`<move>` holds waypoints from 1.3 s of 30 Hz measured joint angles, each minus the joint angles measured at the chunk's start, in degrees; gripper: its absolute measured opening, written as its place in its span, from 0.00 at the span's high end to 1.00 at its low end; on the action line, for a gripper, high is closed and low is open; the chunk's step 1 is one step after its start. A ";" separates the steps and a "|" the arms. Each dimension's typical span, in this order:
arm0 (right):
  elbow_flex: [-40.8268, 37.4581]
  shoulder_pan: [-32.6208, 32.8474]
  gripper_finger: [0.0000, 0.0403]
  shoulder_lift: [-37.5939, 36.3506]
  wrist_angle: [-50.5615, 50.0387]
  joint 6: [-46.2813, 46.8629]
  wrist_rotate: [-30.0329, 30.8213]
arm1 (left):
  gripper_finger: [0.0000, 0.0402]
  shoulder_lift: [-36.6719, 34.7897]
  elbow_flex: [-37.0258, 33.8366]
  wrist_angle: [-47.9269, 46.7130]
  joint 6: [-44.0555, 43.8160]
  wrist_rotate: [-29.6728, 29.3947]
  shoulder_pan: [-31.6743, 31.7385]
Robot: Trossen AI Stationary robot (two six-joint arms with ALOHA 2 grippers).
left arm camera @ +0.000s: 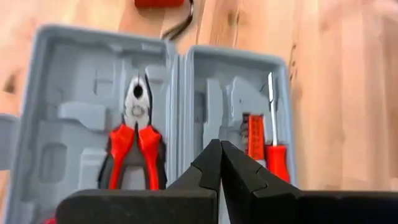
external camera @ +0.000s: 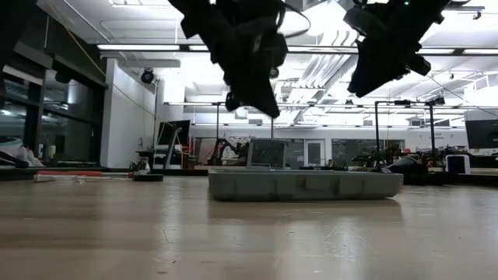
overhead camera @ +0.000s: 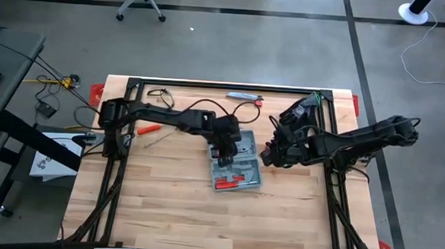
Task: Prefit tool cases
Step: Put the orange pliers into the gray prefit tool case, then put the black electrical tape into the gray prefit tool case
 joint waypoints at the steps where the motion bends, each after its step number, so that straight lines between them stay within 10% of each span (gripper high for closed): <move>1: -0.01 0.00 0.80 0.66 0.03 -0.01 -0.02 | 1.00 -0.69 0.00 -0.01 0.00 -0.17 0.02; 13: -0.04 2.00 0.80 7.98 9.31 -1.98 -6.57 | 1.00 -6.14 -1.40 -6.84 2.54 -6.85 2.29; 30: -0.02 1.57 0.80 7.04 11.40 -6.08 -6.57 | 1.00 -25.73 -33.36 -1.24 -7.15 -10.45 11.30; 39: -0.02 -0.30 0.80 7.04 11.67 -7.35 -6.61 | 0.98 -26.65 -38.45 -0.71 -2.46 -17.28 14.31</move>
